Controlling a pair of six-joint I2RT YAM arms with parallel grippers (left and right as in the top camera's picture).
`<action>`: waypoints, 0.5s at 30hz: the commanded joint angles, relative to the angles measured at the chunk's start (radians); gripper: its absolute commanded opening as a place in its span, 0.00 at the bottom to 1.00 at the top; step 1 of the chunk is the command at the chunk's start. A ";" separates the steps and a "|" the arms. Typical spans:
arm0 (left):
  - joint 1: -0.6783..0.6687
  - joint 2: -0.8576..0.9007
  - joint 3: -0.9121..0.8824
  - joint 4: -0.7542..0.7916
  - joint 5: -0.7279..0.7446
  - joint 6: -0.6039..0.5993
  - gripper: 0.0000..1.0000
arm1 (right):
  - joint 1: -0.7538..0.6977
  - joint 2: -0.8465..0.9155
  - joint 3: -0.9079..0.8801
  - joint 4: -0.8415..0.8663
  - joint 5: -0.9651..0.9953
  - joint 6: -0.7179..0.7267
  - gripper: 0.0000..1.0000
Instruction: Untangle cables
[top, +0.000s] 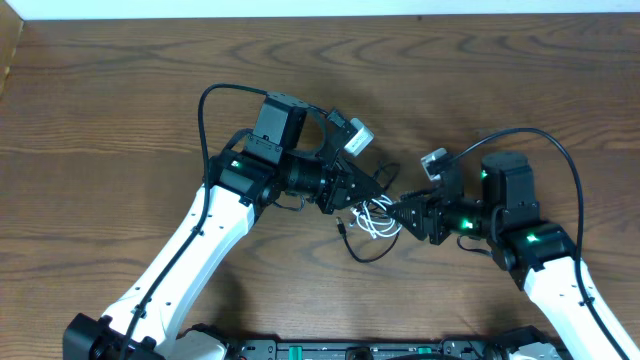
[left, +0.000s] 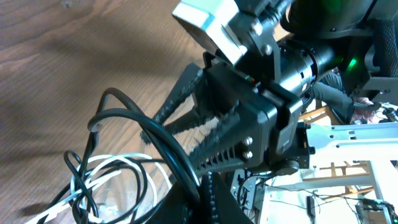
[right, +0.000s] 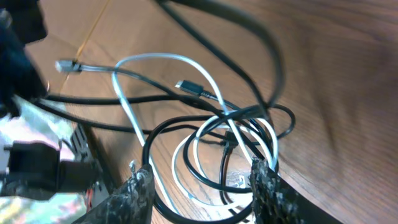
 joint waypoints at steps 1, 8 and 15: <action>0.000 -0.025 -0.005 0.005 0.026 -0.005 0.08 | 0.029 -0.002 0.000 -0.002 -0.029 -0.100 0.45; 0.000 -0.025 -0.005 0.009 0.025 -0.005 0.08 | 0.097 -0.002 0.000 -0.017 -0.028 -0.128 0.41; 0.000 -0.025 -0.005 0.019 0.020 -0.005 0.08 | 0.140 -0.002 0.000 -0.074 0.191 -0.126 0.01</action>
